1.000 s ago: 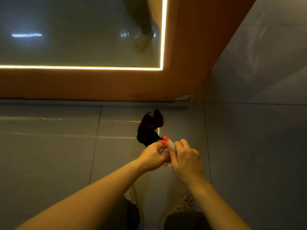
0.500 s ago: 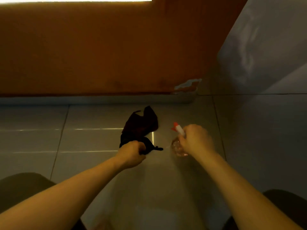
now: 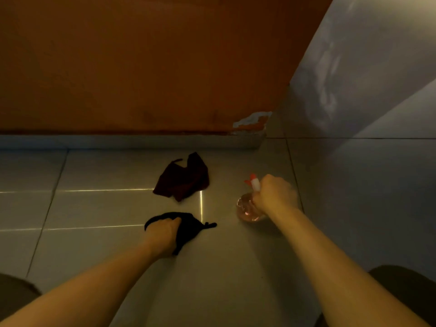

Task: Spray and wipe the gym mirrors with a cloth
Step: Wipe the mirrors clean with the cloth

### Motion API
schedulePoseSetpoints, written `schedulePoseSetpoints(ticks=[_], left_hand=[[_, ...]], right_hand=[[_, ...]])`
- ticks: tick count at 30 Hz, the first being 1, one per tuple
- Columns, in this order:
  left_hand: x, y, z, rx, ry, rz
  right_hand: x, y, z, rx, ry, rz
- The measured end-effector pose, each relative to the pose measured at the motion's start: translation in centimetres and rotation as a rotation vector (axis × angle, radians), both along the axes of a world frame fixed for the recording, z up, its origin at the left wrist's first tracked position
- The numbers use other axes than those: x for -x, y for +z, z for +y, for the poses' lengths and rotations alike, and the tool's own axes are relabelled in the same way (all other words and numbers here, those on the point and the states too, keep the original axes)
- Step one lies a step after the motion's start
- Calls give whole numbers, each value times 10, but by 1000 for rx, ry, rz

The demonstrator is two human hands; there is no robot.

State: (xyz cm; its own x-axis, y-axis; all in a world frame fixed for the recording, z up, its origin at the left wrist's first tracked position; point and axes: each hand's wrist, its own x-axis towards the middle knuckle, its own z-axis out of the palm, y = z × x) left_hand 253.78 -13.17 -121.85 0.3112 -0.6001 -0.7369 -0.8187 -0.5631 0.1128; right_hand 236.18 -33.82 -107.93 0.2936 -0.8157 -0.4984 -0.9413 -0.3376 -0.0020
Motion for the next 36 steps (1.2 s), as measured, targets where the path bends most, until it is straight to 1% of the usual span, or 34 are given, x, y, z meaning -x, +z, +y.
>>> schedulePoseSetpoints(ticks=[3, 5, 7, 9, 10, 11, 12, 14, 15, 16, 18, 20, 22, 24, 25, 27, 29, 32, 34, 36], left_hand=[[-3, 14, -14, 13, 191, 137], [-5, 30, -25, 102, 346, 249], [-6, 51, -36, 210, 538, 410], [-9, 78, -47, 249, 727, 615], [-11, 92, -52, 259, 793, 725], [-13, 105, -56, 271, 837, 828], [-14, 118, -59, 280, 864, 919], [-18, 142, -63, 294, 880, 1056], [-19, 153, -64, 304, 877, 1099], [-21, 164, -63, 311, 873, 1123], [-24, 183, -57, 314, 886, 1134], [-25, 197, -46, 308, 907, 1133], [-25, 207, -38, 330, 826, 1118], [-23, 213, -35, 368, 700, 1030], [-22, 214, -36, 388, 676, 990], [-22, 212, -37, 457, 716, 939], [-25, 212, -38, 542, 760, 881], [-33, 210, -33, 617, 761, 819], [-37, 209, -32, 643, 757, 794], [-38, 211, -34, 715, 752, 759]], right_hand=[[2, 5, 0, -12, 36, 34], [2, 12, 2, 21, 53, 7], [1, 17, 3, 136, 116, -128], [-4, 21, 7, 202, 198, -360], [-8, 23, 9, 151, 211, -469], [-12, 24, 12, 36, 190, -569], [-16, 24, 14, -133, 132, -652], [-23, 27, 18, -543, -19, -777], [-25, 29, 19, -702, -74, -815], [-26, 29, 19, -802, -107, -849], [-27, 32, 20, -905, -158, -930], [-27, 36, 20, -946, -176, -987], [-28, 39, 21, -931, -154, -976], [-30, 43, 18, -888, -181, -958], [-31, 45, 16, -869, -197, -961], [-32, 49, 12, -868, -208, -989], [-32, 54, 10, -916, -196, -1023], [-33, 60, 9, -957, -135, -1027], [-35, 64, 12, -906, -133, -1052], [-38, 67, 16, -824, -197, -1113]])
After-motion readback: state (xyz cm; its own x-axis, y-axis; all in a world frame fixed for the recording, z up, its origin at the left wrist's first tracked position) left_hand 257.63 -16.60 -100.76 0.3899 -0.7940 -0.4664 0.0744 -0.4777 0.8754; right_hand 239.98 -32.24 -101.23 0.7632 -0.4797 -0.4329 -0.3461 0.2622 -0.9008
